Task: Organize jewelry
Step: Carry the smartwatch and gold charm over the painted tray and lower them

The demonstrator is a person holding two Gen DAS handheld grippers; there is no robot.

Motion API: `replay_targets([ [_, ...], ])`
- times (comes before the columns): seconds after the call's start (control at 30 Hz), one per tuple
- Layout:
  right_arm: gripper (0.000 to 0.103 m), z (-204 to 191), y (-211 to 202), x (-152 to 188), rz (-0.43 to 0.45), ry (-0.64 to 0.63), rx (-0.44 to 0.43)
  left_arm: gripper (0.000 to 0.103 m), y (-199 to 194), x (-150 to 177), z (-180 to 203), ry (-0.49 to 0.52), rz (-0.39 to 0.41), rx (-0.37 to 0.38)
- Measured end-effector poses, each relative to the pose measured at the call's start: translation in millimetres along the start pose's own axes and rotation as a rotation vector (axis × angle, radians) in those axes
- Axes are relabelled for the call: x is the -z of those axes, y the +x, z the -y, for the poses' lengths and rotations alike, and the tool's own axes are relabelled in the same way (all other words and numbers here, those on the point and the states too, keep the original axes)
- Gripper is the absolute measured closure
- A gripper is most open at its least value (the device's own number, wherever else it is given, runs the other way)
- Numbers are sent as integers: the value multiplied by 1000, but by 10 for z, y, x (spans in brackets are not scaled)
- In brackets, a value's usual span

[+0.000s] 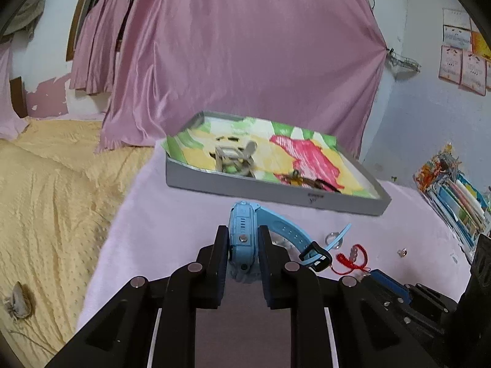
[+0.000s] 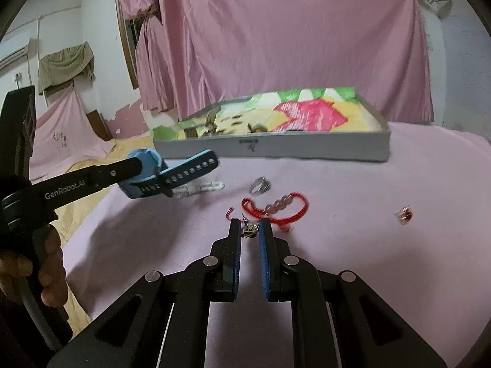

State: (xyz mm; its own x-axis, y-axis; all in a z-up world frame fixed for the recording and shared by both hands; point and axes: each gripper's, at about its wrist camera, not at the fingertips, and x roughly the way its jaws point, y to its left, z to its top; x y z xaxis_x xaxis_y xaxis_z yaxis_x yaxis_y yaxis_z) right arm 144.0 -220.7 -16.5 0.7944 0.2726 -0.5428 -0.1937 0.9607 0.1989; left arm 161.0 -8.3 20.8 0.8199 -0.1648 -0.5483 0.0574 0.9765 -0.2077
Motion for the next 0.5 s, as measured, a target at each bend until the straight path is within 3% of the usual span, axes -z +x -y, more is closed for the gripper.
replay_targets([
  [0.33, 93, 212, -204, -604, 115, -66, 0, 85, 72, -446, 113, 6, 67, 85],
  [0.5, 93, 324, -65, -957, 129, -118, 14, 85, 292, -730, 232, 31, 75, 79],
])
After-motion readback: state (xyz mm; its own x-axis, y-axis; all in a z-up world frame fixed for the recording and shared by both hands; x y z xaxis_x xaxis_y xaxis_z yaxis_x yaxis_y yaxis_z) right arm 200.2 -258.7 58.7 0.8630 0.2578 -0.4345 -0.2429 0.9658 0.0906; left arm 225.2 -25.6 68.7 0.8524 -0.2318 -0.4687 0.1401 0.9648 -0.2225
